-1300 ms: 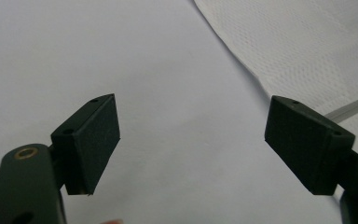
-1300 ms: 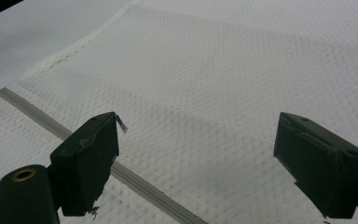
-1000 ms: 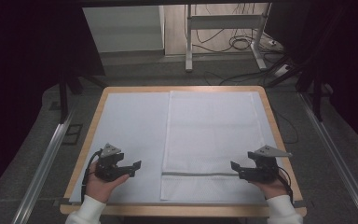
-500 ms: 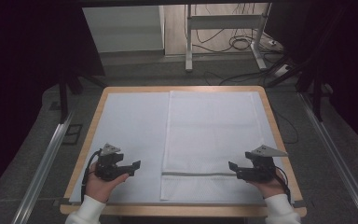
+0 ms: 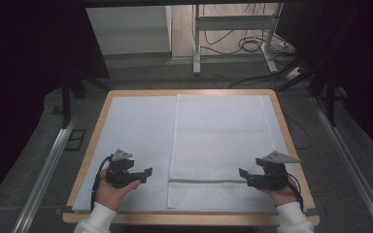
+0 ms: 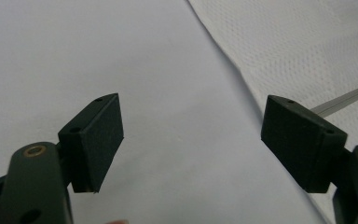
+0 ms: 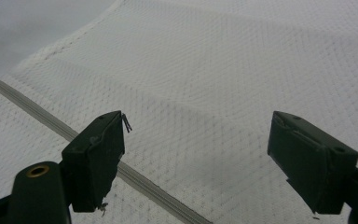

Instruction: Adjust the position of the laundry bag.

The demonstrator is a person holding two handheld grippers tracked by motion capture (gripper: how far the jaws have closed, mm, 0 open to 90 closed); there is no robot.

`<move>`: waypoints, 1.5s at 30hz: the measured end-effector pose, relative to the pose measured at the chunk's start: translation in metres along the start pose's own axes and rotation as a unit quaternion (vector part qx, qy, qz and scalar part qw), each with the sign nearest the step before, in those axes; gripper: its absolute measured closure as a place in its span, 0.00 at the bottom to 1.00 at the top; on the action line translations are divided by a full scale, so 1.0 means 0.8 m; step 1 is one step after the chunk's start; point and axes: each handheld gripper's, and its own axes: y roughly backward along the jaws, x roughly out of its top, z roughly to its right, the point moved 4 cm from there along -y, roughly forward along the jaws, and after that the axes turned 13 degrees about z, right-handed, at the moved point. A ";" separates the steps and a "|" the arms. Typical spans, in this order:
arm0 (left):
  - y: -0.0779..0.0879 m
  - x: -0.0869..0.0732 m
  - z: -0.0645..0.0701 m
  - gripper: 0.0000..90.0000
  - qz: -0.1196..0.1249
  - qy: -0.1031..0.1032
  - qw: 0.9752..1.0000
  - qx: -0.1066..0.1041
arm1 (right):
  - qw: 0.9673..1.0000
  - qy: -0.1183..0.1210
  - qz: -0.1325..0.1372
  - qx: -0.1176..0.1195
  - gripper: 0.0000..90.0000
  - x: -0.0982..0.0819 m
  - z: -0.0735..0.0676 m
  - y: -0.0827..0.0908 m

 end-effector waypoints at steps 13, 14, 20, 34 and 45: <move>-0.007 0.008 0.022 0.27 0.008 -0.010 1.000 -0.028 | 1.000 0.001 -0.002 0.000 0.20 0.000 0.000 0.000; -0.007 0.009 0.023 0.27 0.011 -0.009 1.000 -0.028 | 1.000 0.001 -0.001 0.000 0.20 0.000 0.000 0.001; -0.013 0.009 0.031 0.29 0.008 -0.009 0.999 -0.034 | 1.000 -0.003 0.003 -0.002 0.20 0.002 0.001 0.002; -0.033 0.005 0.046 0.32 -0.004 -0.013 0.999 -0.039 | 1.000 -0.004 0.004 -0.002 0.20 0.003 0.002 0.002; -0.060 0.012 0.047 0.32 -0.025 0.006 0.999 -0.045 | 1.000 -0.007 0.006 -0.008 0.20 0.005 0.003 0.004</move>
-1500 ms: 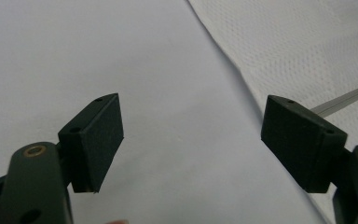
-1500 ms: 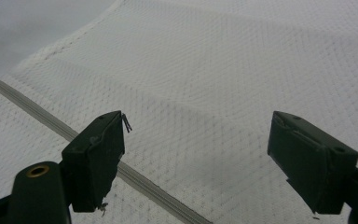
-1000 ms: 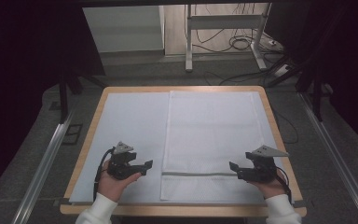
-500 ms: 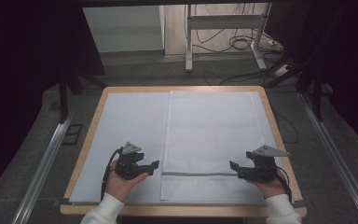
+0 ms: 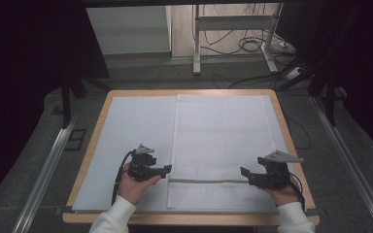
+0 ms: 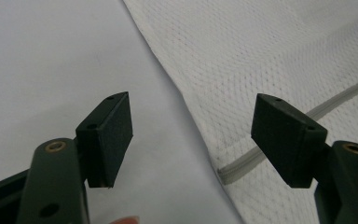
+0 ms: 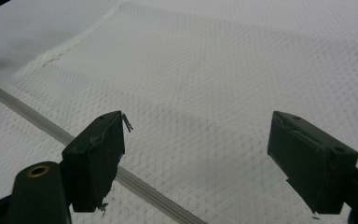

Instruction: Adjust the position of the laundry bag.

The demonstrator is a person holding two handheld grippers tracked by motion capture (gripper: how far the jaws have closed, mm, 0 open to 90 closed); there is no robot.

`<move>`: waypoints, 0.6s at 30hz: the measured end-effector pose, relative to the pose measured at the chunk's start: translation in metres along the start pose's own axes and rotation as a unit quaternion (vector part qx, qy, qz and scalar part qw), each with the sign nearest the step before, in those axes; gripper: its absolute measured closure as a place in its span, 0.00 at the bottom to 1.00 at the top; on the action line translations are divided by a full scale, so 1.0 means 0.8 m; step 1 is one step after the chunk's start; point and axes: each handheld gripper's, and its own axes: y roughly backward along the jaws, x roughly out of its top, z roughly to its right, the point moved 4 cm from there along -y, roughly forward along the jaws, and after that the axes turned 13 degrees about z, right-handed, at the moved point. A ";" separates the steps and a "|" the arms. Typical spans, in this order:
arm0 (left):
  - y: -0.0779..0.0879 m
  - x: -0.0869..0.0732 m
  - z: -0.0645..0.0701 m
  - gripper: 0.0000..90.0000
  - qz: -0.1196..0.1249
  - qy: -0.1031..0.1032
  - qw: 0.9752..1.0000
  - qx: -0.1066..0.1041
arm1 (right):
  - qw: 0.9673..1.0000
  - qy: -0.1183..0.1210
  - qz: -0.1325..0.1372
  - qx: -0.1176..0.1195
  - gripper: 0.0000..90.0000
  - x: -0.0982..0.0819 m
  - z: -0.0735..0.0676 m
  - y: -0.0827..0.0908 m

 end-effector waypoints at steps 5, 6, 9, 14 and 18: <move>-0.009 -0.006 0.006 0.32 -0.016 -0.001 1.000 -0.001 | 1.000 0.000 0.000 -0.001 0.20 0.000 0.000 0.000; -0.009 -0.007 0.008 0.32 -0.019 -0.002 1.000 -0.001 | 1.000 0.000 0.000 -0.002 0.20 0.001 0.000 0.000; -0.011 -0.010 0.012 0.32 -0.024 0.001 1.000 -0.006 | 1.000 0.001 -0.001 -0.003 0.20 0.000 0.000 0.000; -0.016 -0.015 0.017 0.33 -0.038 -0.002 0.999 -0.014 | 1.000 0.001 0.001 -0.006 0.20 0.002 0.001 0.002; -0.020 -0.016 0.020 0.33 -0.042 -0.002 0.999 -0.020 | 1.000 -0.005 0.004 -0.014 0.20 0.003 0.006 0.004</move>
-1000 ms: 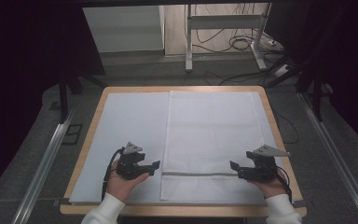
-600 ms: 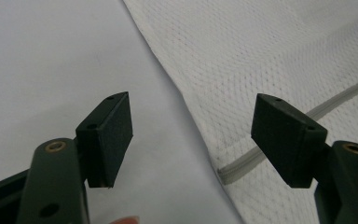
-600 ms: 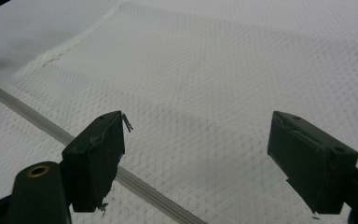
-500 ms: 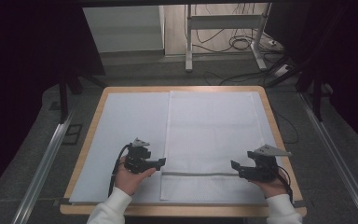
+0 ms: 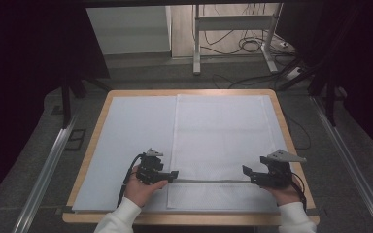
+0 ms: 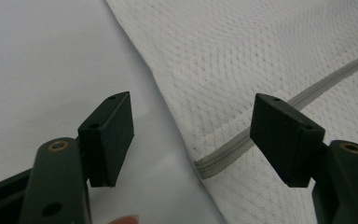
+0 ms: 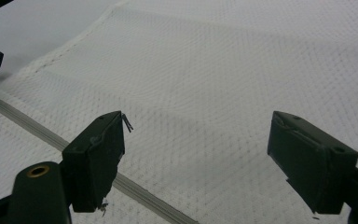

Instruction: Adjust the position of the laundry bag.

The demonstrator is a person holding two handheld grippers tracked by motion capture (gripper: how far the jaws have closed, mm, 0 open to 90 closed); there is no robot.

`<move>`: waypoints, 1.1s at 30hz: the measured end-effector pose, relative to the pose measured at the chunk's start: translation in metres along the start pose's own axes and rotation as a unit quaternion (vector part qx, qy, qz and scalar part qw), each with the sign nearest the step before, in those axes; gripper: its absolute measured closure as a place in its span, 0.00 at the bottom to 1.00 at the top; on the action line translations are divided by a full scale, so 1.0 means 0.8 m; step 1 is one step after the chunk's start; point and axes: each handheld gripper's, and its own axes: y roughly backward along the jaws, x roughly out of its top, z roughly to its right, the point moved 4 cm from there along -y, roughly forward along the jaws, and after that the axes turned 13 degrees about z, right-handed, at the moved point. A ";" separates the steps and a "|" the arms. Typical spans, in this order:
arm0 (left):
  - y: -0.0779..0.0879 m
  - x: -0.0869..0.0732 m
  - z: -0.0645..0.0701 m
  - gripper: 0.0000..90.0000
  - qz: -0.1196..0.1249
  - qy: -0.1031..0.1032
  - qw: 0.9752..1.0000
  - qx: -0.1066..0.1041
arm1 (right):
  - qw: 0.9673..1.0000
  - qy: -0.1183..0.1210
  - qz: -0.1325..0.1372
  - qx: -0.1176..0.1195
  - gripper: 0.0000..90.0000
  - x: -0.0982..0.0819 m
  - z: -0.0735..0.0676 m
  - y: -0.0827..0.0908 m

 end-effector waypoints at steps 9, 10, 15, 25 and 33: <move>-0.008 -0.005 0.005 0.34 -0.015 0.004 1.000 -0.005 | 1.000 0.004 -0.008 -0.006 0.20 -0.002 0.000 -0.002; -0.009 -0.006 0.005 0.34 -0.016 0.006 1.000 -0.005 | 1.000 0.004 -0.008 -0.007 0.20 -0.002 -0.001 -0.002; -0.010 -0.008 0.004 0.38 -0.021 0.010 1.000 -0.014 | 1.000 0.015 0.010 -0.014 0.21 0.003 -0.003 0.002; -0.014 -0.011 0.005 0.48 -0.024 0.012 0.999 -0.026 | 0.999 0.017 0.019 -0.019 0.22 0.006 -0.002 0.005; -0.022 -0.007 0.007 0.77 -0.033 -0.004 0.999 -0.027 | 1.000 0.016 0.016 -0.019 0.22 0.005 -0.002 0.004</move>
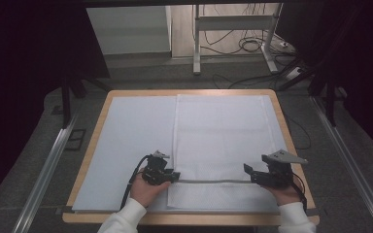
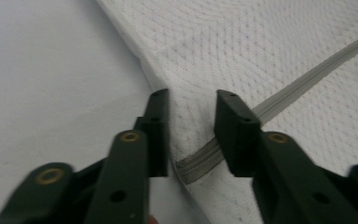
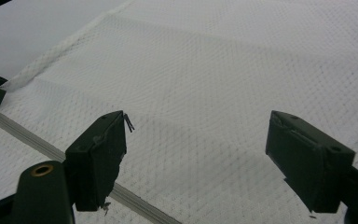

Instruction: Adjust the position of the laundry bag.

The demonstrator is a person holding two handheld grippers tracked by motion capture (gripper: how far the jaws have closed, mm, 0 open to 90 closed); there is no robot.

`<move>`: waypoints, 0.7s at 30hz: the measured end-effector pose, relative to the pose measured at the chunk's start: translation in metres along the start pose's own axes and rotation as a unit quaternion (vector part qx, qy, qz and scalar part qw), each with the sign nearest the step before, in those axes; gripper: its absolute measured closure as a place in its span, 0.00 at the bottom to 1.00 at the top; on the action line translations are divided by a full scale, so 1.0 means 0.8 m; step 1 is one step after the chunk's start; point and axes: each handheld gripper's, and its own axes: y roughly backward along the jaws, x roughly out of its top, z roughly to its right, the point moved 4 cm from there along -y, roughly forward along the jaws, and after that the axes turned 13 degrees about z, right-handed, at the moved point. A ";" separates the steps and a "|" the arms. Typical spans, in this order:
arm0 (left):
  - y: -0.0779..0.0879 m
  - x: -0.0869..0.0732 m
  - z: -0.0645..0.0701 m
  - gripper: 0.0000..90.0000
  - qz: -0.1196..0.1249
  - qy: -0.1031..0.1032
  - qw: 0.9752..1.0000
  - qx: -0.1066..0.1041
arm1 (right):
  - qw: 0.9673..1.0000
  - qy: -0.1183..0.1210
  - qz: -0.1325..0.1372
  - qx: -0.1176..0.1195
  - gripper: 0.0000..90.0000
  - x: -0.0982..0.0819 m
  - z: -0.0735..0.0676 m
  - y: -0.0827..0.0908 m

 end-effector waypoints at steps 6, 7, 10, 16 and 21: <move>-0.002 0.000 -0.008 0.93 0.005 0.004 1.000 -0.007 | 1.000 0.000 -0.006 -0.003 0.22 -0.002 0.000 -0.002; -0.002 -0.001 -0.008 0.94 0.007 0.003 1.000 -0.006 | 1.000 0.001 -0.007 -0.003 0.22 -0.002 0.001 -0.002; -0.002 -0.001 -0.007 0.96 0.015 0.004 1.000 -0.005 | 1.000 0.000 -0.008 -0.005 0.22 -0.003 0.002 -0.002; 0.003 0.000 -0.007 0.98 0.033 0.010 0.999 -0.009 | 1.000 0.002 -0.009 -0.009 0.22 -0.003 0.005 -0.001; 0.007 0.001 -0.008 0.98 0.039 0.016 0.999 -0.015 | 1.000 -0.008 -0.010 -0.021 0.22 0.000 0.017 0.004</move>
